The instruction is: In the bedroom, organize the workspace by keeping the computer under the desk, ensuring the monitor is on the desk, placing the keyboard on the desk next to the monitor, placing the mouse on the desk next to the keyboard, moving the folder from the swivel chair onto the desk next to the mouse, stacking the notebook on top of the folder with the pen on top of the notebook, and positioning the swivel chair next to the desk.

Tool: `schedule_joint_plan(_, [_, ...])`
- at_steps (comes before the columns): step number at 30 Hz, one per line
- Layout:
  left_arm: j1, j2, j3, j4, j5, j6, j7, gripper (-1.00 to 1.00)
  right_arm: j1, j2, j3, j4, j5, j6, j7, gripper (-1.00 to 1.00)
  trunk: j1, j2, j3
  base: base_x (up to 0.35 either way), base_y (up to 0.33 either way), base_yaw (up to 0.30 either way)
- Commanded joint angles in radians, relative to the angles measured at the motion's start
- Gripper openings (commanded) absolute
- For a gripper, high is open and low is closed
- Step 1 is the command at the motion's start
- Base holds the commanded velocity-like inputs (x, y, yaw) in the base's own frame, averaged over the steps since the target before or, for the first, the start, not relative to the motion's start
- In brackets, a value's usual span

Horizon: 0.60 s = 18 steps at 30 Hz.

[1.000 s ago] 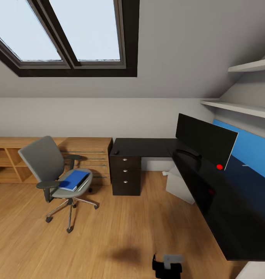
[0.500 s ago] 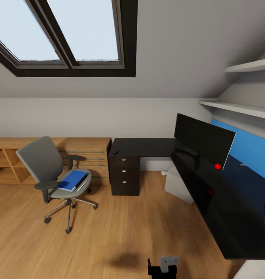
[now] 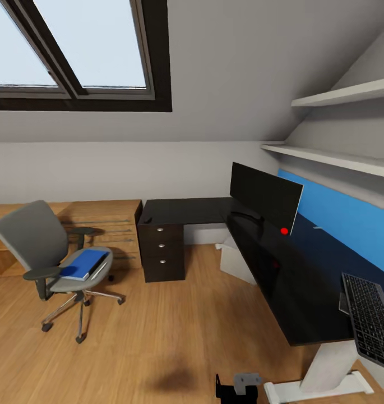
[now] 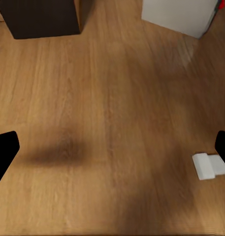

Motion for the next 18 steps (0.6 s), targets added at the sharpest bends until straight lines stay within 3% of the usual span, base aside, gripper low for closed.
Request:
schedule_joint_plan(1, [0.0, -0.001, 0.004, 0.0, 0.0, -0.003, 0.0, 1.0, -0.001, 0.0, 0.008, -0.001, -0.004, -0.001, -0.007, 1.0, 0.0, -0.001, -0.001, 0.0, -0.204, -0.202])
schedule_joint_plan(13, [0.0, -0.001, 0.004, 0.0, -0.003, -0.006, 0.0, 1.0, -0.001, 0.0, 0.01, -0.001, -0.004, -0.001, -0.007, 1.0, 0.0, -0.001, -0.001, -0.006, -0.042, -0.258])
schedule_joint_plan(18, [0.0, 0.0, 0.004, 0.0, -0.003, -0.006, 0.0, 1.0, -0.001, 0.0, 0.01, -0.001, -0.005, -0.001, -0.007, 1.0, 0.0, -0.001, -0.001, -0.124, -0.169, -0.269])
